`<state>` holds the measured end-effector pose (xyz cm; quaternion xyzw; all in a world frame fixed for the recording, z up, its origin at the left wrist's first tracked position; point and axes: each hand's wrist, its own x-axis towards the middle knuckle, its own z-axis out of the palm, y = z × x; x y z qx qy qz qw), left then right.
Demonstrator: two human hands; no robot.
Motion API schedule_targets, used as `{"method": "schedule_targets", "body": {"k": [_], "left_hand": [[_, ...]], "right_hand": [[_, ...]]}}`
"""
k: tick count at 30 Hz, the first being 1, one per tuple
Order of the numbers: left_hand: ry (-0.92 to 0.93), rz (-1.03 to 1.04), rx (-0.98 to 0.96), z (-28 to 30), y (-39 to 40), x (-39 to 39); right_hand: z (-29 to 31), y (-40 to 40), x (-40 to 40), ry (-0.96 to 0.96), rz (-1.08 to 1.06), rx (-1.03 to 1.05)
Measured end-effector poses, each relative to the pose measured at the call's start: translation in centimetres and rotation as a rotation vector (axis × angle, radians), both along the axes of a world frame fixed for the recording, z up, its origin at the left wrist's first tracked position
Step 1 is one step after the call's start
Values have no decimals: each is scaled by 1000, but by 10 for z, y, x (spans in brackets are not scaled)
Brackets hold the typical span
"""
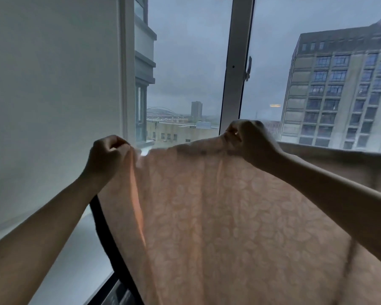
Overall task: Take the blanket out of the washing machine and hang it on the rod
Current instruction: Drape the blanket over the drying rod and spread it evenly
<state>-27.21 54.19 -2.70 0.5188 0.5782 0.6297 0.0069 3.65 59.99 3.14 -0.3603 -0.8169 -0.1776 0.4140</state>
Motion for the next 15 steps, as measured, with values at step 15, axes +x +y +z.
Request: {"method": "schedule_targets", "body": {"k": [15], "left_hand": [[385, -353, -79, -10, 26, 58]], "right_hand": [[-4, -16, 48, -94, -33, -114]]}}
